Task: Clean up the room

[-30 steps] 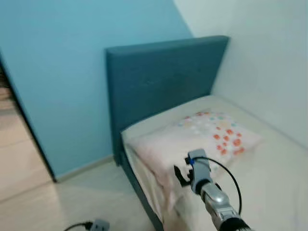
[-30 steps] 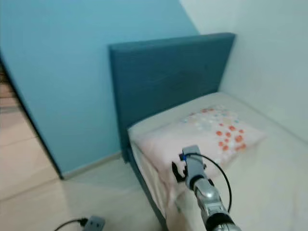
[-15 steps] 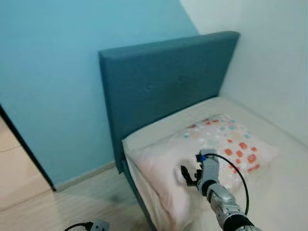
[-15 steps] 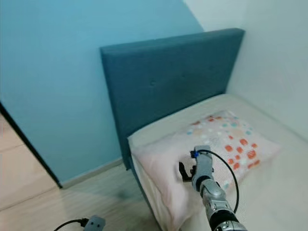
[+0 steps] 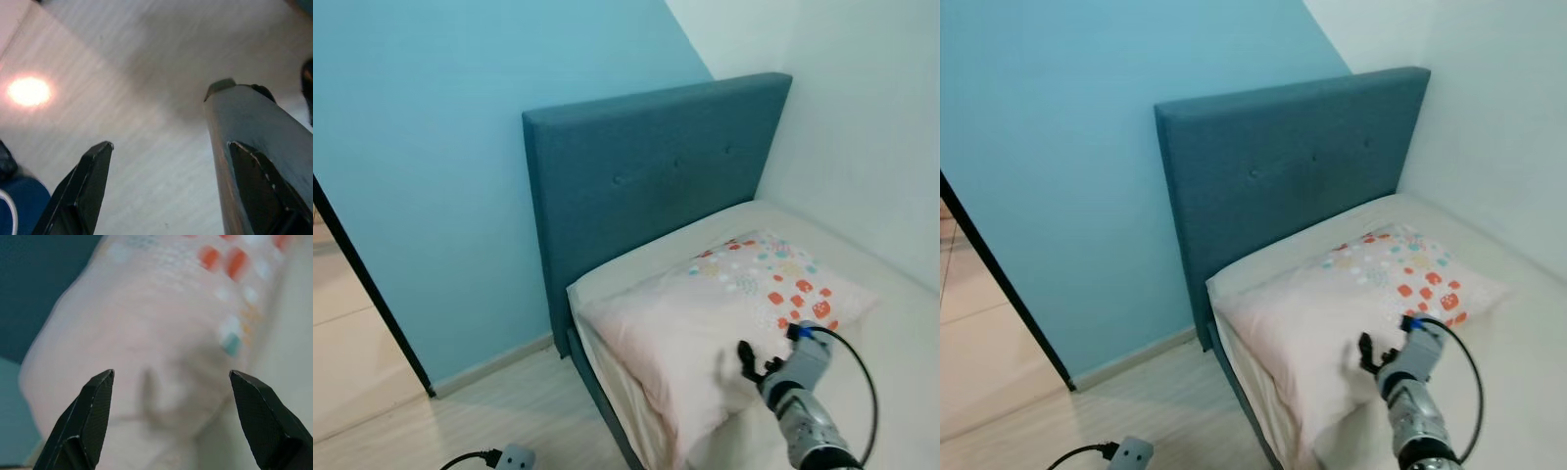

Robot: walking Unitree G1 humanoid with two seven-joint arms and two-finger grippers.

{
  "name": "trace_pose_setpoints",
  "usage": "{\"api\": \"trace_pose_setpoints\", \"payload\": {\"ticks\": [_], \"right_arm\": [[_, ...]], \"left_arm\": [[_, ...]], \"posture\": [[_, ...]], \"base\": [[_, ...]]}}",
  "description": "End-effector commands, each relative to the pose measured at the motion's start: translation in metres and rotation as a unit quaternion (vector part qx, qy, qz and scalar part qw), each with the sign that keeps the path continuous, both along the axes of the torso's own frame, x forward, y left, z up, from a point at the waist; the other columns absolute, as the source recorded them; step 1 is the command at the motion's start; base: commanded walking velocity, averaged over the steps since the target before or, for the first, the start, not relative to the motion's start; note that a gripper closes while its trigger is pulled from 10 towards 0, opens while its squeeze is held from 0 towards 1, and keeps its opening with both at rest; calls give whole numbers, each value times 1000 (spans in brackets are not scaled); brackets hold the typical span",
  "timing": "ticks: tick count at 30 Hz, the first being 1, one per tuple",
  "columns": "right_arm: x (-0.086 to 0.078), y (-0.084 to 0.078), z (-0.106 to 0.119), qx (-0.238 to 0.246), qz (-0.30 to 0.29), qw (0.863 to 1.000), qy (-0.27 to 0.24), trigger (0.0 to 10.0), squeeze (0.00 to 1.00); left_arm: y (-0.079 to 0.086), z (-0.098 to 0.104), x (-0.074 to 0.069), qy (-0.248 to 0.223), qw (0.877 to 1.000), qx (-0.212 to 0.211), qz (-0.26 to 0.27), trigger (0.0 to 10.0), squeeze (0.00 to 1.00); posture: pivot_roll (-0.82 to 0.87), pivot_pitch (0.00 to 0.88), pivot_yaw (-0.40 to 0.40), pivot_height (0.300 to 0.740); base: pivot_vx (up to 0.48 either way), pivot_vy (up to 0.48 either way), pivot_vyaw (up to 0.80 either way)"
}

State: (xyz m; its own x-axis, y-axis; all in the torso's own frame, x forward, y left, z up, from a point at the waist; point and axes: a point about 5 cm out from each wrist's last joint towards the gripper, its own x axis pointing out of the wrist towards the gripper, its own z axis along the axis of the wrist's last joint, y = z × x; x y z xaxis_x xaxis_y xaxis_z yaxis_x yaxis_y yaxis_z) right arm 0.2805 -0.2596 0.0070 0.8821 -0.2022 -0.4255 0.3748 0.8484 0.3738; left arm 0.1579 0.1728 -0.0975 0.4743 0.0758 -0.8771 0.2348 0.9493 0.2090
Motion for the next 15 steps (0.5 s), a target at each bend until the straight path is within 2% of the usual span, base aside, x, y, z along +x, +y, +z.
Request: {"api": "trace_pose_setpoints", "payload": {"ticks": [1,4,7,8,9,10,11,12,15], "right_arm": [[-8,2,-10,41,-15,999,10,10000,0],[-11,0,-11,80,-36,996,-5,10000,0],[-11,-2,-11,97,-45,994,-14,10000,0],[-11,-3,-10,109,-51,992,-26,10000,0],[-9,-5,-6,127,-55,989,-46,10000,0],[-7,-6,-3,140,-58,987,-61,10000,0],[-7,-6,-3,140,-58,987,-61,10000,0],[-4,-7,1,155,-56,983,-83,10000,0],[8,-5,16,186,-34,972,-140,10000,0]], "left_arm": [[4,-7,-20,36,999,5,7,10000,0],[7,-9,-26,19,999,-2,42,10000,0],[8,-9,-29,5,998,-4,59,10000,0],[35,1,-13,-30,997,13,75,10000,0],[61,16,8,-77,991,25,103,10000,0],[80,28,21,-112,986,33,121,10000,0],[80,28,21,-112,986,33,121,10000,0],[95,41,36,-153,977,43,141,10000,0],[112,64,58,-219,961,59,159,10000,0]], "posture": [[41,80,-22,630],[68,128,-13,615],[68,128,-13,605],[99,178,-5,600],[112,198,1,595],[116,206,2,590],[116,206,2,590],[129,233,10,585],[152,276,27,570]], "base": [[0,0,0],[0,0,0],[0,0,0],[0,0,0],[0,0,0],[0,0,0],[0,0,0],[0,0,0],[0,0,0]]}}
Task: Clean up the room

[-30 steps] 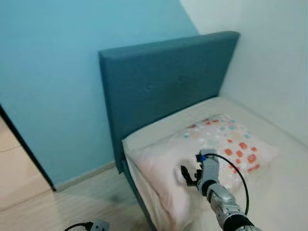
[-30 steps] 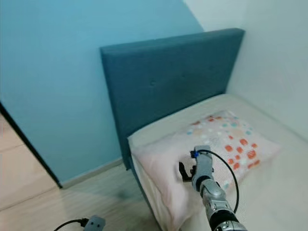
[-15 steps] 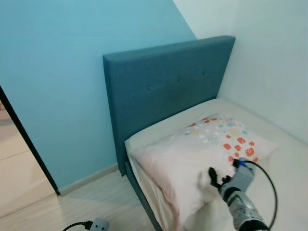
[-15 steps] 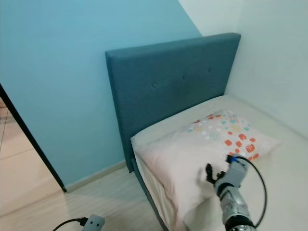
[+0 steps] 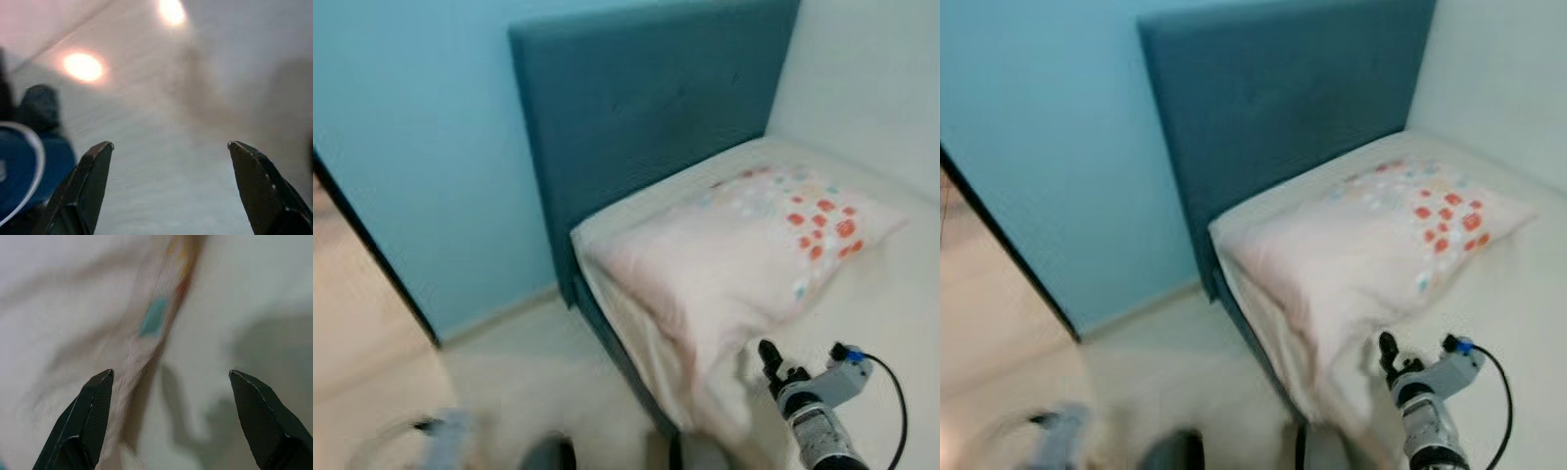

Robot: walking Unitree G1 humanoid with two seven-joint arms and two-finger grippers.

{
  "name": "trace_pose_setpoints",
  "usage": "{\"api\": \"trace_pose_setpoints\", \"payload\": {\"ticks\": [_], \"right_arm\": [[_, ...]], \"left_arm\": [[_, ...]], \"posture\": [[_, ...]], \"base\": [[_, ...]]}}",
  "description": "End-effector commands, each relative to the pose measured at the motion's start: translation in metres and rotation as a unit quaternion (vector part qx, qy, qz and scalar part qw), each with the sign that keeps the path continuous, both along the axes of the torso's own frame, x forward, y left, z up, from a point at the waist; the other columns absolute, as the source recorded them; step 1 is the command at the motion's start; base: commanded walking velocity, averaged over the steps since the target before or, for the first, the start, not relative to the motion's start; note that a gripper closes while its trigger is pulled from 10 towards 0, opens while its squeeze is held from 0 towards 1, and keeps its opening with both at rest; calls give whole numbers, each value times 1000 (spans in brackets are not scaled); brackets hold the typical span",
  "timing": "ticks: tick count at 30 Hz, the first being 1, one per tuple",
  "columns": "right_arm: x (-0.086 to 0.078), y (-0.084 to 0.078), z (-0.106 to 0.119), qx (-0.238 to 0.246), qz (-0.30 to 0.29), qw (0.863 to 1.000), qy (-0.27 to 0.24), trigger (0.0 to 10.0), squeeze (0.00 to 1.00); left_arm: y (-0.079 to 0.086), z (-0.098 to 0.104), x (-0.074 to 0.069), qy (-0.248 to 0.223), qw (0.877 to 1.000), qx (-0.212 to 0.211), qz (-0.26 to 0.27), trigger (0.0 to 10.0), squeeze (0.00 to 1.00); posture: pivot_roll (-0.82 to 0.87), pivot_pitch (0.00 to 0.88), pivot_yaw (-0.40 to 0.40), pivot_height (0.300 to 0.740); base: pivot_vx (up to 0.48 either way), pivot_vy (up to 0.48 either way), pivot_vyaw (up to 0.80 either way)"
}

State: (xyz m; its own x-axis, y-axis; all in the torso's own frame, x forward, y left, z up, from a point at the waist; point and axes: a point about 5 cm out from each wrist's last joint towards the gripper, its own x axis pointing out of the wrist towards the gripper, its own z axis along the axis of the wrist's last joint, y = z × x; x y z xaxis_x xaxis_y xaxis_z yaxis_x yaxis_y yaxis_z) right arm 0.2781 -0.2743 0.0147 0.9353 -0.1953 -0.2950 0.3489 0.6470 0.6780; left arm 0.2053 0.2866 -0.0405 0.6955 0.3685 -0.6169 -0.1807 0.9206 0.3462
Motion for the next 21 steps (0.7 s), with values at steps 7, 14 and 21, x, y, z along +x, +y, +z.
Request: {"api": "trace_pose_setpoints", "payload": {"ticks": [7,14,21], "right_arm": [[30,9,33,50,31,992,-114,10000,0],[39,-1,53,49,11,986,-158,10000,0],[42,-10,71,79,0,967,-241,10000,0]], "left_arm": [[0,26,30,-84,996,12,-33,10000,0],[-10,16,20,-74,995,-7,-60,10000,0],[-20,6,6,-60,995,-19,-74,10000,0]], "posture": [[181,316,38,545],[195,334,36,520],[198,339,36,506]], "base": [[0,0,0],[0,0,0],[0,0,0]]}}
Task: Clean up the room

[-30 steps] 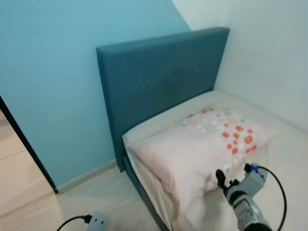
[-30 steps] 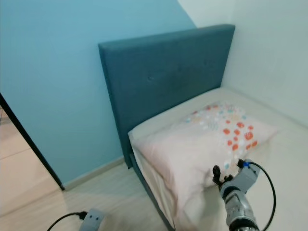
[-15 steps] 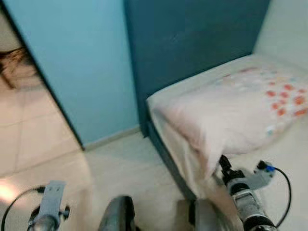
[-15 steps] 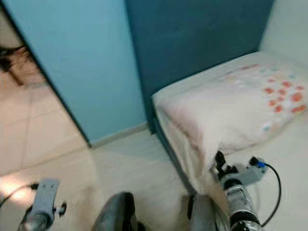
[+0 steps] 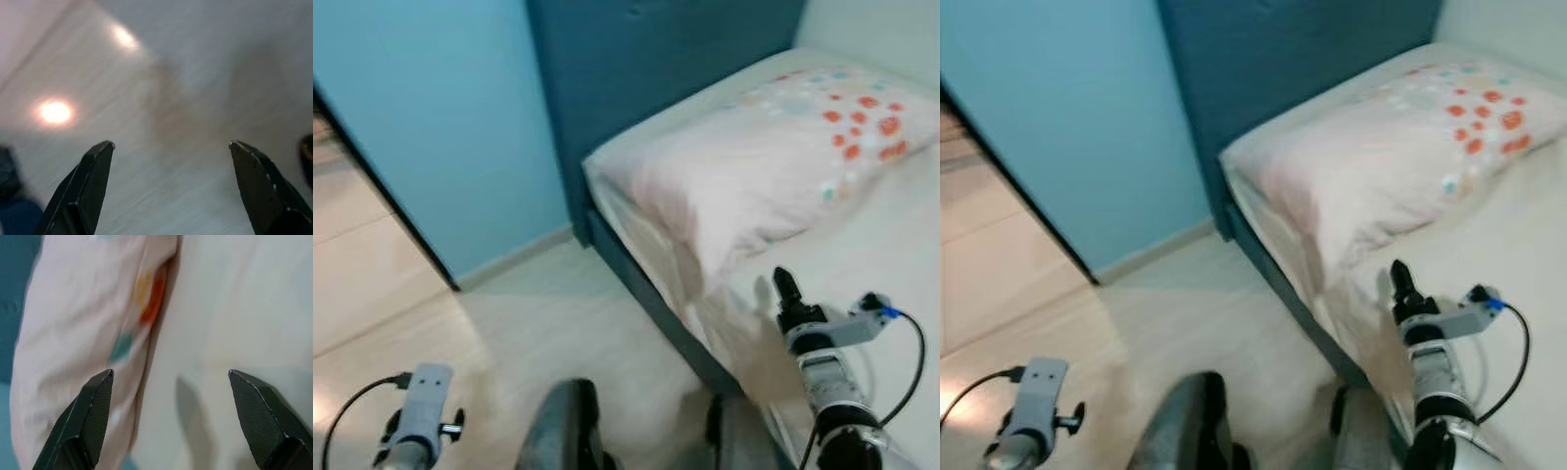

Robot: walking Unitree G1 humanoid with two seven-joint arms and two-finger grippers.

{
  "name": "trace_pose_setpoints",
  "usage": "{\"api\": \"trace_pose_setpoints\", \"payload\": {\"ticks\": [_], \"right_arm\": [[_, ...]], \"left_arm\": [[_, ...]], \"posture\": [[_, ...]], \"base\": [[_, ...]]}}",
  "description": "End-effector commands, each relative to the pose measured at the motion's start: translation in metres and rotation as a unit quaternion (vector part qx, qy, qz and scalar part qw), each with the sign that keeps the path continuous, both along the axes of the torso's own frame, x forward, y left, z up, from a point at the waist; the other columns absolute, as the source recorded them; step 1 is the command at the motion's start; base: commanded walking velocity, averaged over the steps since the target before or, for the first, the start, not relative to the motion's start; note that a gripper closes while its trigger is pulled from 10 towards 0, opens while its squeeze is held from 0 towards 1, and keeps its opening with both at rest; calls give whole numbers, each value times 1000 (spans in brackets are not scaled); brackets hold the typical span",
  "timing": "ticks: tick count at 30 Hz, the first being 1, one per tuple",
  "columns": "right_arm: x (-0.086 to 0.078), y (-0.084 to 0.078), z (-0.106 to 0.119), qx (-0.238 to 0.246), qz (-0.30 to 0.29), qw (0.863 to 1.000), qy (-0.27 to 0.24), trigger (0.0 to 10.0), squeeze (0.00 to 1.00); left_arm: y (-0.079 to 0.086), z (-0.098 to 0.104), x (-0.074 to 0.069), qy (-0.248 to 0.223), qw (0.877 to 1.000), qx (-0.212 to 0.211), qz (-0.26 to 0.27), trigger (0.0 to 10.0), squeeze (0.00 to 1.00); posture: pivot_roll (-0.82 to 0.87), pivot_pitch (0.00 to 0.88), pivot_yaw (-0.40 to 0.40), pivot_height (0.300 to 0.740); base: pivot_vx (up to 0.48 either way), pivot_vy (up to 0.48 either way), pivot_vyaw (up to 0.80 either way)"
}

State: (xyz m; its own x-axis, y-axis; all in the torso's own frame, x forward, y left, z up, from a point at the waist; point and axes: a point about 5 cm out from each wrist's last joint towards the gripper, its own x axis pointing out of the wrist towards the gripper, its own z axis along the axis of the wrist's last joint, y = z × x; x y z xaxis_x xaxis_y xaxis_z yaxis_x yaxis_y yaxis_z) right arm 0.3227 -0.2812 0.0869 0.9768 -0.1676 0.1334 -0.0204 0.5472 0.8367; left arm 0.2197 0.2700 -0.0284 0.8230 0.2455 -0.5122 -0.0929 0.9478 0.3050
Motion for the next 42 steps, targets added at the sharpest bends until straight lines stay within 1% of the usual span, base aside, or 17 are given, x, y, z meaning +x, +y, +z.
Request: {"api": "trace_pose_setpoints", "payload": {"ticks": [1,3,4,5,6,10,12,16,17,24,26,30,31,33,35,40,42], "right_arm": [[-3,-3,-1,15,-5,1000,-11,10000,0],[2,5,5,10,20,999,-28,10000,0],[9,15,13,5,49,998,-47,10000,0],[9,15,13,5,49,998,-47,10000,0],[15,24,19,3,71,996,-62,10000,0],[22,33,27,-2,94,993,-73,10000,0],[32,45,38,-1,119,989,-85,10000,0],[47,59,55,6,140,986,-94,10000,0],[47,59,55,6,140,986,-94,10000,0],[72,62,89,21,82,995,-44,10000,0],[74,62,93,24,79,996,-42,10000,0],[82,69,115,55,87,992,-68,10000,0],[82,69,115,55,87,992,-68,10000,0],[86,76,127,68,110,987,-95,10000,0],[88,86,135,61,137,982,-113,10000,0],[90,92,137,59,143,983,-103,10000,0],[91,91,138,57,139,984,-95,0,0]], "left_arm": [[-3,-6,-8,13,1000,-6,-3,10000,0],[-8,-8,-10,14,1000,-7,-14,10000,0],[-11,-9,-10,15,1000,-8,-25,10000,0],[-11,-9,-10,15,1000,-8,-25,10000,0],[-13,-9,-10,14,999,-9,-28,10000,0],[-14,-9,-10,12,999,-9,-30,10000,0],[-14,-8,-11,10,999,-9,-34,10000,0],[-13,-7,-15,6,999,-6,-41,10000,0],[-13,-7,-15,6,999,-6,-41,10000,0],[-7,-1,-28,-6,999,0,-50,10000,0],[-6,0,-30,-7,999,1,-50,10000,0],[-1,7,-38,-14,999,7,-52,10000,0],[-1,7,-38,-14,999,7,-52,10000,0],[0,10,-44,-16,998,12,-57,10000,0],[0,14,-49,-16,998,13,-59,10000,0],[-1,19,-56,-14,998,13,-59,10000,0],[0,22,-58,-13,998,13,-58,10000,0]], "posture": [[198,339,36,506],[199,352,41,506],[198,358,42,506],[198,358,42,506],[198,360,43,506],[204,375,45,506],[207,385,49,506],[219,411,55,506],[219,411,55,506],[262,472,62,506],[265,476,61,506],[290,507,61,506],[290,507,61,506],[304,525,60,506],[310,537,61,506],[320,546,56,506],[329,555,56,506]], "base": [[0,0,0],[0,0,0],[0,0,0],[0,0,0],[0,0,0],[0,0,0],[0,0,0],[0,0,0],[0,0,0],[0,0,0],[0,0,0],[0,0,0],[0,0,0],[0,0,0],[0,0,0],[0,0,0],[0,0,0]]}}
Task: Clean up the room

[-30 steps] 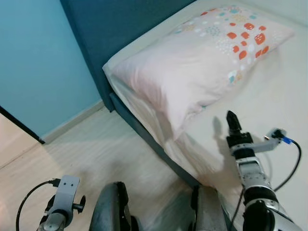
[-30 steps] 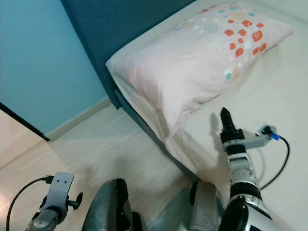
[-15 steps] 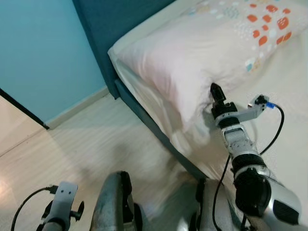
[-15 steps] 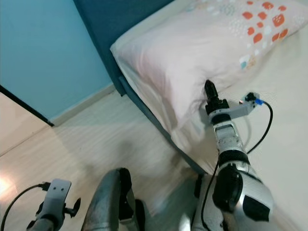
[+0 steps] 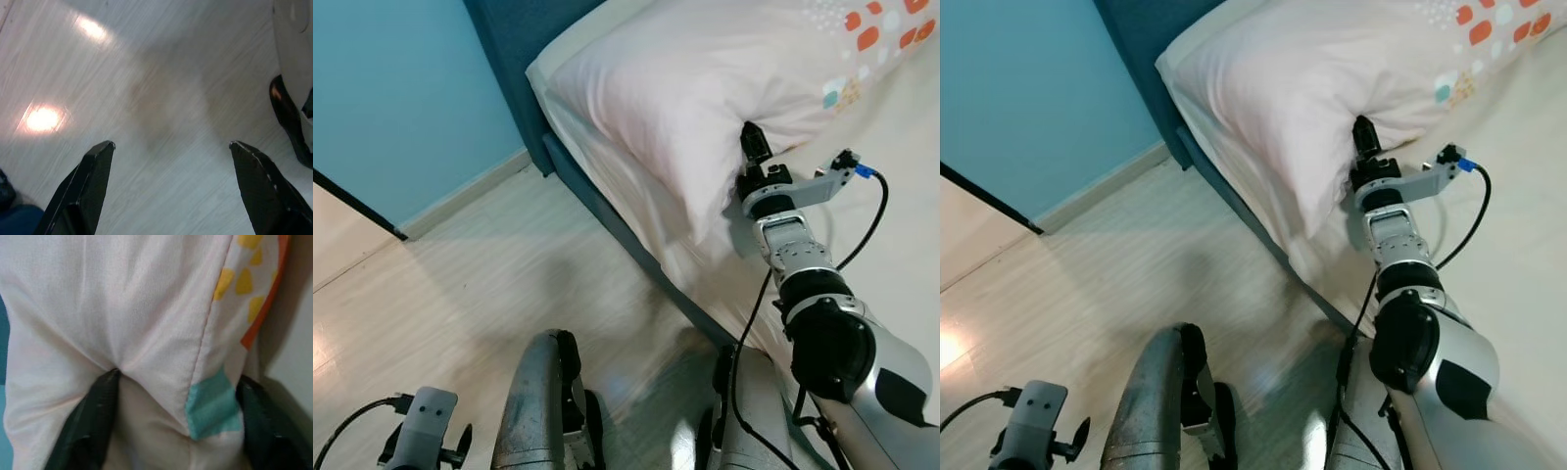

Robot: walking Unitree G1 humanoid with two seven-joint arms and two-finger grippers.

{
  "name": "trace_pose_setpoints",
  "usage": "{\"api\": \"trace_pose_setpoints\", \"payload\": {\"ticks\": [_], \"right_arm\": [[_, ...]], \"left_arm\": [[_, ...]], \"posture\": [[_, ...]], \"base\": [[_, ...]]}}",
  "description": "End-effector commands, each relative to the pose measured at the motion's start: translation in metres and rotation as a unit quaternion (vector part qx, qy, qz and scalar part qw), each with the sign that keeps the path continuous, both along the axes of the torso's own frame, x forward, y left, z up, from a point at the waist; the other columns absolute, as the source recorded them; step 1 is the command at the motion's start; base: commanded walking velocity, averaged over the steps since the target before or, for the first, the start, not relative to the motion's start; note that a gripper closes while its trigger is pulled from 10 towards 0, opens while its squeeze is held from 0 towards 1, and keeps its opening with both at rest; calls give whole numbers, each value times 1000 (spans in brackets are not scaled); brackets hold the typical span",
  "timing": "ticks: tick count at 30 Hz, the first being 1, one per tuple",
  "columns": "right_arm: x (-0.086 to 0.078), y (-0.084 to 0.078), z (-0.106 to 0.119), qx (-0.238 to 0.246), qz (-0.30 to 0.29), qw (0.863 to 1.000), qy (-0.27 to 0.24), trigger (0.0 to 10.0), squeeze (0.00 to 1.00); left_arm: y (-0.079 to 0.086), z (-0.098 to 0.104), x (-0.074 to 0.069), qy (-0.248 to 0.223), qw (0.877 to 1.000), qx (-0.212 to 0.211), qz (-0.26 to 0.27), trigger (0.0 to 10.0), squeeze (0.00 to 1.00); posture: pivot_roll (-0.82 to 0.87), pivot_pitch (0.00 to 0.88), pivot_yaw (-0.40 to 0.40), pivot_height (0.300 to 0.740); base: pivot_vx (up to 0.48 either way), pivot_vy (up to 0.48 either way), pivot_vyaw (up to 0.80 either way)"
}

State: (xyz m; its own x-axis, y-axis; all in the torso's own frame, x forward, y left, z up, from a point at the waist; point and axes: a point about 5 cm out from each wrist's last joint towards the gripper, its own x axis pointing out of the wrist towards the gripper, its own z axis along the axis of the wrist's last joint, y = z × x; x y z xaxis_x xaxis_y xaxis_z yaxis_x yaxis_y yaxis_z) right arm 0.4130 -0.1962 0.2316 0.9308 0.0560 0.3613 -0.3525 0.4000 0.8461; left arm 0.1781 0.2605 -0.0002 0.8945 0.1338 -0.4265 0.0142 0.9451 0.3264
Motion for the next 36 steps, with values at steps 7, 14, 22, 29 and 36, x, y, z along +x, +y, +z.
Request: {"api": "trace_pose_setpoints", "payload": {"ticks": [7,14,22,29,36], "right_arm": [[3,10,8,-5,20,1000,0,0,0],[5,15,32,7,40,998,-56,0,0],[2,67,53,-9,179,973,-143,0,0],[-12,107,47,-47,325,923,-201,0,0],[-62,164,1,-85,625,734,-251,0,0]], "left_arm": [[11,2,-18,31,999,4,14,10000,0],[8,6,-18,31,999,3,16,10000,0],[6,11,-14,27,1000,4,14,10000,0],[7,14,-8,22,1000,3,18,10000,0],[2,15,4,10,1000,-6,24,10000,0]], "posture": [[338,560,48,506],[339,553,38,506],[347,545,38,506],[333,528,31,506],[305,499,15,506]], "base": [[0,0,0],[0,0,0],[0,0,0],[0,0,0],[0,0,0]]}}
